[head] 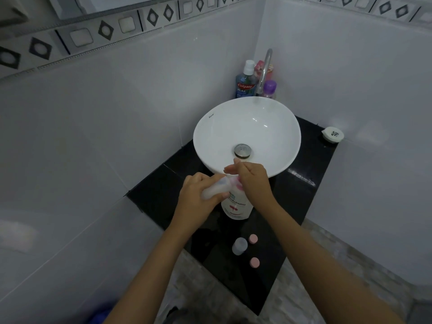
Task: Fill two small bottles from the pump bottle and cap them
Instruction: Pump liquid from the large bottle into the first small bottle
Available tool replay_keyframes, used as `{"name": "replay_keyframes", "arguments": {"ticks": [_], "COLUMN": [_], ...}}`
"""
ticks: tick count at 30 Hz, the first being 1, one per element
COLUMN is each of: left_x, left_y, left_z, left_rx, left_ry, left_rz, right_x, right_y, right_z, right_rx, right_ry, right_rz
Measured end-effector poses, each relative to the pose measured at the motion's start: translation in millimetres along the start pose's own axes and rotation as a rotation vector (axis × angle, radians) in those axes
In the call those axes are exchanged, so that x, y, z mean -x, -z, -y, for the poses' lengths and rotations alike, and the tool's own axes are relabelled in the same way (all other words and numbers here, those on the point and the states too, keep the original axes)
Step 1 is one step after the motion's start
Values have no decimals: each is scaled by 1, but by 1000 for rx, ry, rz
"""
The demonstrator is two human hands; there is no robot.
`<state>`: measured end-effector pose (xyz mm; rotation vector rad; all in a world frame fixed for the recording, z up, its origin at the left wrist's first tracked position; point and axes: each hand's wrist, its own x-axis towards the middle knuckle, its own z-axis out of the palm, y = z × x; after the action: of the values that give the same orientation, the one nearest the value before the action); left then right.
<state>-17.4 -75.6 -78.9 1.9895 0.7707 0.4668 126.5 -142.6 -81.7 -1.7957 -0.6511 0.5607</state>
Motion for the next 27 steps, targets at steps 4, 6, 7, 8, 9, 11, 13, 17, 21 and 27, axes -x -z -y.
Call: {"name": "replay_keyframes", "arguments": {"ticks": [4, 6, 7, 8, 9, 11, 13, 17, 21, 27], "left_x": [1, 0, -1, -1, -2, -2, -2, -3, -5, -5], "left_y": [4, 2, 0, -2, -3, -6, -7, -5, -4, -8], "left_z": [-3, -5, -5, -5, -5, -4, -2, -6, -9, -3], "left_rx": [41, 60, 68, 73, 72, 54, 46, 63, 57, 40], "left_ry": [-24, -24, -21, -16, -8, 9, 20, 12, -19, 18], "left_rz": [-3, 0, 1, 0, 0, 4, 0, -4, -10, 7], "right_x": [-3, -5, -6, -6, -6, -5, -5, -8, -10, -5], "right_y": [5, 5, 5, 5, 4, 2, 0, 5, 10, 2], "right_z": [11, 12, 12, 10, 8, 2, -2, 6, 12, 1], "right_rx": [25, -19, -42, -54, -58, -56, -38, -11, -63, -73], "right_ry": [68, 49, 31, 12, -1, -3, 10, 41, 69, 3], "right_rz": [-16, -45, -51, -51, -49, -49, -45, -32, -57, -29]}}
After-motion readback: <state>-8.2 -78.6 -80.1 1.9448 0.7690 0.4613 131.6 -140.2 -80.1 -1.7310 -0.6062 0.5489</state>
